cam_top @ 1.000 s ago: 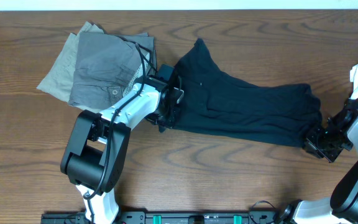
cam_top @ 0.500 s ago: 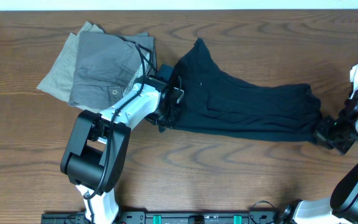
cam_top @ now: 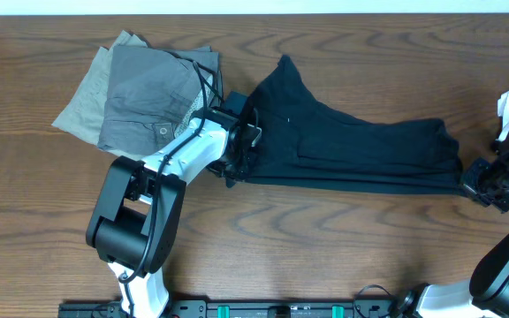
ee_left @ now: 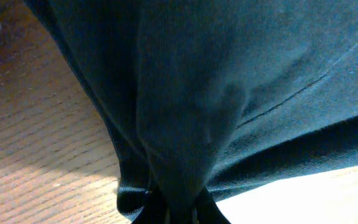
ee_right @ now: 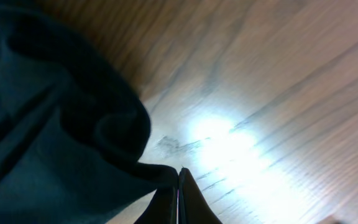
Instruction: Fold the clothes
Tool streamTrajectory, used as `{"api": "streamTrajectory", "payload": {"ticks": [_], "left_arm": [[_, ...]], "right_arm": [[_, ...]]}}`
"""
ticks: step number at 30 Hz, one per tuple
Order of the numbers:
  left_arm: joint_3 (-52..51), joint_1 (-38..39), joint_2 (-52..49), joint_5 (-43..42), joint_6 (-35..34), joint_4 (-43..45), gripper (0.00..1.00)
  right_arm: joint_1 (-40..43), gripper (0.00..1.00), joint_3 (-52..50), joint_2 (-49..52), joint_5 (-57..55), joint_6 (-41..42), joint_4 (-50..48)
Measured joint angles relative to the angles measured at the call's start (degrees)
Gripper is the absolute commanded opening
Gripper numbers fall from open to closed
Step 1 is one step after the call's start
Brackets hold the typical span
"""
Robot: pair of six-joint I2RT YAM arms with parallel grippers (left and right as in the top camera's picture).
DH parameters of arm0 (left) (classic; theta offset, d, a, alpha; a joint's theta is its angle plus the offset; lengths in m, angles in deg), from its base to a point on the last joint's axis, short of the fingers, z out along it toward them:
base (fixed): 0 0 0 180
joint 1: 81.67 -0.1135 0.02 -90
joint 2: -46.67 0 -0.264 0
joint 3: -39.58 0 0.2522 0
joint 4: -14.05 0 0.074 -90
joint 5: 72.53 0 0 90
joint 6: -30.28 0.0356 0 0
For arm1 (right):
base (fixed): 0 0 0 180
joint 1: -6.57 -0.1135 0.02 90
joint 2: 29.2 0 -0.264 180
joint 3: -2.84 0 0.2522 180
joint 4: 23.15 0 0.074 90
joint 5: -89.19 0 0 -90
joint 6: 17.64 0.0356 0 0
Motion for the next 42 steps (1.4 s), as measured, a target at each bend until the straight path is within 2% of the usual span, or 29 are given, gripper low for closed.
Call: {"api": "streamTrajectory", "payload": {"ticks": [6, 11, 20, 25, 26, 32, 35, 38, 40, 42], "left_arm": [[0.0, 0.0, 0.0, 0.9, 0.0, 0.0, 0.06], [0.0, 0.0, 0.0, 1.0, 0.0, 0.0, 0.06], [0.0, 0.0, 0.0, 1.1, 0.0, 0.0, 0.06], [0.0, 0.0, 0.0, 1.2, 0.0, 0.1, 0.06], [0.0, 0.0, 0.0, 1.2, 0.0, 0.1, 0.06], [0.0, 0.0, 0.0, 1.2, 0.0, 0.2, 0.06], [0.0, 0.0, 0.0, 1.3, 0.0, 0.2, 0.06], [0.0, 0.0, 0.0, 1.3, 0.0, 0.2, 0.06], [0.0, 0.0, 0.0, 1.3, 0.0, 0.2, 0.06], [0.0, 0.0, 0.0, 1.3, 0.0, 0.2, 0.06]], "right_arm": [[-0.2, 0.07, 0.1, 0.0, -4.2, 0.0, -6.6], [-0.2, 0.06, 0.1, 0.0, -3.1, -1.3, -11.0], [-0.8, 0.18, 0.1, 0.0, 5.4, -0.4, 3.5], [-0.8, 0.33, -3.3, 0.0, 7.8, 0.4, 2.4], [-0.8, 0.34, -4.6, 0.0, 8.2, 0.4, 1.0], [-0.8, 0.33, -14.4, 0.0, 12.7, 0.3, -9.0], [-0.8, 0.24, -15.7, -1.2, 15.2, 0.2, -11.8], [-0.8, 0.20, -15.9, -1.3, 16.8, 0.4, -13.2], [-0.8, 0.09, -16.0, -1.3, 17.7, 0.2, -14.7], [-0.8, 0.04, -16.1, -1.2, 18.4, -0.1, -15.3]]}}
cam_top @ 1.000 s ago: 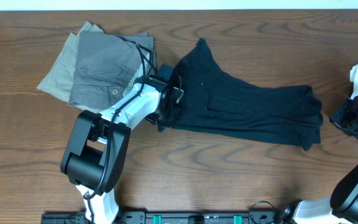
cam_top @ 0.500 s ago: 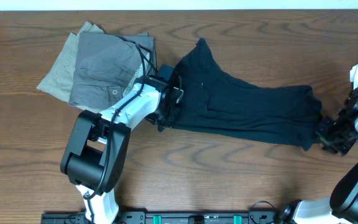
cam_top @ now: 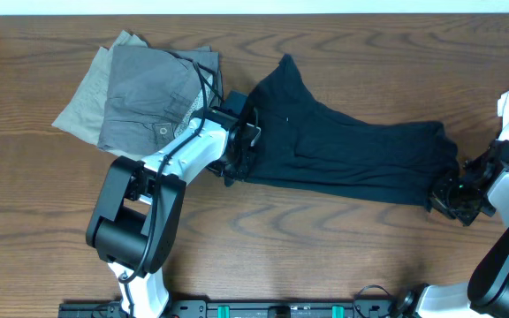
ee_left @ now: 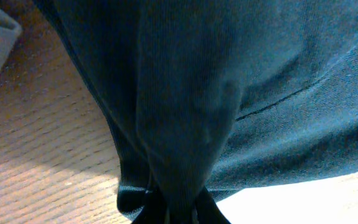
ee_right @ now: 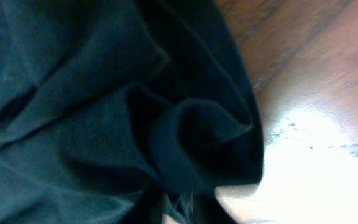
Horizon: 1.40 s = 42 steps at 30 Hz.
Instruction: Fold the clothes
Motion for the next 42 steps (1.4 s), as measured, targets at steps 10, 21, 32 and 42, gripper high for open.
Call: {"api": "streamTrajectory", "payload": {"ticks": [10, 21, 32, 42], "left_arm": [[0.0, 0.0, 0.0, 0.5, -0.1, 0.0, 0.17], [0.2, 0.0, 0.0, 0.6, -0.2, 0.0, 0.06], [0.2, 0.1, 0.0, -0.2, -0.1, 0.0, 0.12], [0.2, -0.1, 0.0, 1.5, -0.5, -0.3, 0.65]], "right_arm": [[0.0, 0.01, 9.6, 0.2, -1.9, -2.1, 15.3], [-3.9, 0.01, 18.8, 0.2, -13.3, -1.4, 22.3], [-5.4, 0.13, 18.8, 0.2, -23.4, 3.3, 20.0], [-5.2, 0.21, 18.8, 0.2, -22.5, 2.7, 19.4]]}}
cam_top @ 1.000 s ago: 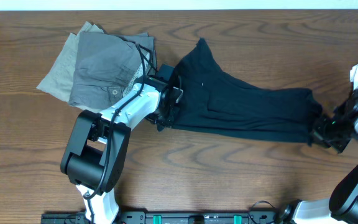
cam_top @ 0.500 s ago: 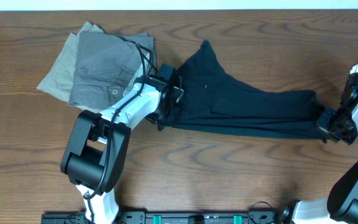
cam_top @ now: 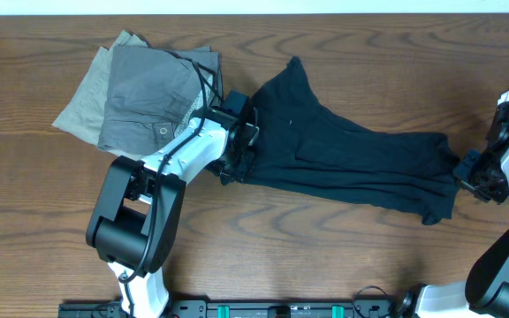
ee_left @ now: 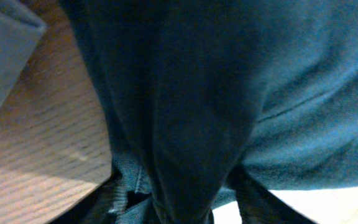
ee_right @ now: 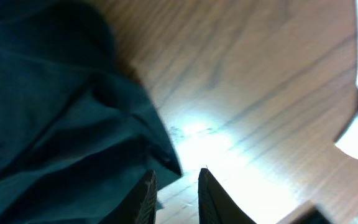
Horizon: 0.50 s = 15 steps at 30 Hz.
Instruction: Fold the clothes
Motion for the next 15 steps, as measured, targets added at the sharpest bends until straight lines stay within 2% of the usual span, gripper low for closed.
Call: {"api": "streamTrajectory", "payload": {"ticks": [7, 11, 15], "left_arm": [[2.3, 0.0, 0.1, -0.8, -1.1, -2.6, 0.69], [4.1, 0.0, 1.7, -2.5, -1.2, -2.6, 0.69], [4.7, 0.0, 5.7, -3.7, -1.6, -2.6, 0.68]], "right_arm": [[-0.1, 0.10, 0.0, 0.0, 13.0, -3.0, -3.7], [-1.5, 0.09, -1.8, 0.0, 17.5, -3.0, -9.0], [-2.8, 0.10, -8.2, 0.0, 19.5, -1.4, -13.9]]}}
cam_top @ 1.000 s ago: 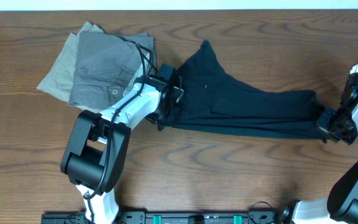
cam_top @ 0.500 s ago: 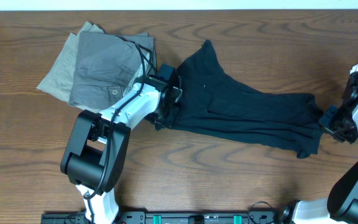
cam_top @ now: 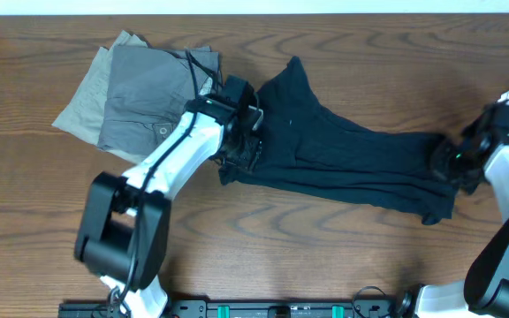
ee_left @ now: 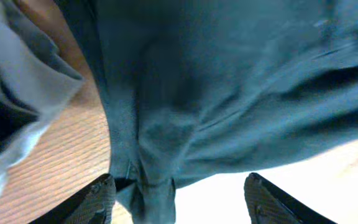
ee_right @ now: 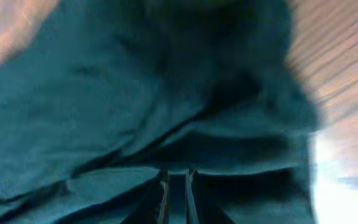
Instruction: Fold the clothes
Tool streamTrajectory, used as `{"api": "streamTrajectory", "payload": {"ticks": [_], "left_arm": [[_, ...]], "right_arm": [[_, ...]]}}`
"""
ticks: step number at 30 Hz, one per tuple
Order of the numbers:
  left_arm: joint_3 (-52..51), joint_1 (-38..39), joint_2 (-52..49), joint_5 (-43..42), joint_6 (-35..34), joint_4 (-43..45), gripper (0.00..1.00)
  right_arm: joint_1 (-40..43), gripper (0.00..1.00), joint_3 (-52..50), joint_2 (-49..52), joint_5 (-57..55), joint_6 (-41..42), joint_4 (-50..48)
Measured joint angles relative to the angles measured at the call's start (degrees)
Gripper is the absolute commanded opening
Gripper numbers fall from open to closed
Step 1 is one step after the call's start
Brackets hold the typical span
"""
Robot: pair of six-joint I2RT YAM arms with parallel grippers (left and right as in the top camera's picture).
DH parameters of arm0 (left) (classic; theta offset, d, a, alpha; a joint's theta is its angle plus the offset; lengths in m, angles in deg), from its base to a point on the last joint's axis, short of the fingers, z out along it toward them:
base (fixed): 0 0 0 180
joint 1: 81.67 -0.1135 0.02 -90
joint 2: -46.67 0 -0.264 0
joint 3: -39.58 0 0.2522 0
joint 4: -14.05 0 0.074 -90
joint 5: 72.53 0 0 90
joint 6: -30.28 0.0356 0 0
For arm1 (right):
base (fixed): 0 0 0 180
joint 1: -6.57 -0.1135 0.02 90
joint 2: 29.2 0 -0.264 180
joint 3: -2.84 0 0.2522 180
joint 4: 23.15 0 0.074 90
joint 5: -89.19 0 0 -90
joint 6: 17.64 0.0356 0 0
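A dark teal garment (cam_top: 352, 159) lies stretched across the middle of the wooden table (cam_top: 263, 230). My left gripper (cam_top: 241, 146) stands over its left end. In the left wrist view the left gripper (ee_left: 182, 199) is wide open, with the cloth's edge (ee_left: 154, 196) hanging loose between the fingers. My right gripper (cam_top: 449, 159) is on the garment's right end. In the right wrist view the right gripper (ee_right: 176, 193) has its fingers drawn close with a fold of dark cloth (ee_right: 135, 112) pinched between them.
A stack of folded grey clothes (cam_top: 144, 93) lies at the back left, right beside the left gripper; a grey corner (ee_left: 17, 106) shows in the left wrist view. A white item sits at the right edge. Bare wood runs along the front.
My left gripper has risen from the cloth's left end, jaws wide apart. My right gripper has moved left from beside the garment onto its right end and shut on a fold.
At first both grippers were shut on the garment's ends, holding it stretched. Then the right one had carried its end leftward, bunching it. Later both jaws stood parted, the right off the cloth. Now the left is wide open and the right grips the right end.
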Motion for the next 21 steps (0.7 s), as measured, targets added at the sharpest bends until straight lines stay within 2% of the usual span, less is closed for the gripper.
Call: {"api": "streamTrajectory", "payload": {"ticks": [6, 12, 15, 18, 21], "left_arm": [[0.3, 0.0, 2.7, -0.8, -0.6, 0.0, 0.73], [0.3, 0.0, 2.7, -0.9, -0.8, 0.0, 0.73], [0.3, 0.0, 2.7, -1.0, -0.8, 0.1, 0.74], [0.3, 0.0, 2.7, -1.6, -0.8, 1.1, 0.75], [0.3, 0.0, 2.7, -3.7, -0.8, 3.2, 0.77]], "right_arm": [[0.2, 0.09, -10.4, -0.1, -3.8, 4.2, -8.1], [2.2, 0.07, -12.1, -1.2, -19.4, 6.8, -11.3], [5.1, 0.10, -12.2, -0.6, -27.0, 7.1, -11.3], [6.3, 0.16, -11.0, -0.3, -27.8, 5.0, -11.2], [6.3, 0.20, -6.7, -0.3, -21.4, 1.0, -10.0]]}}
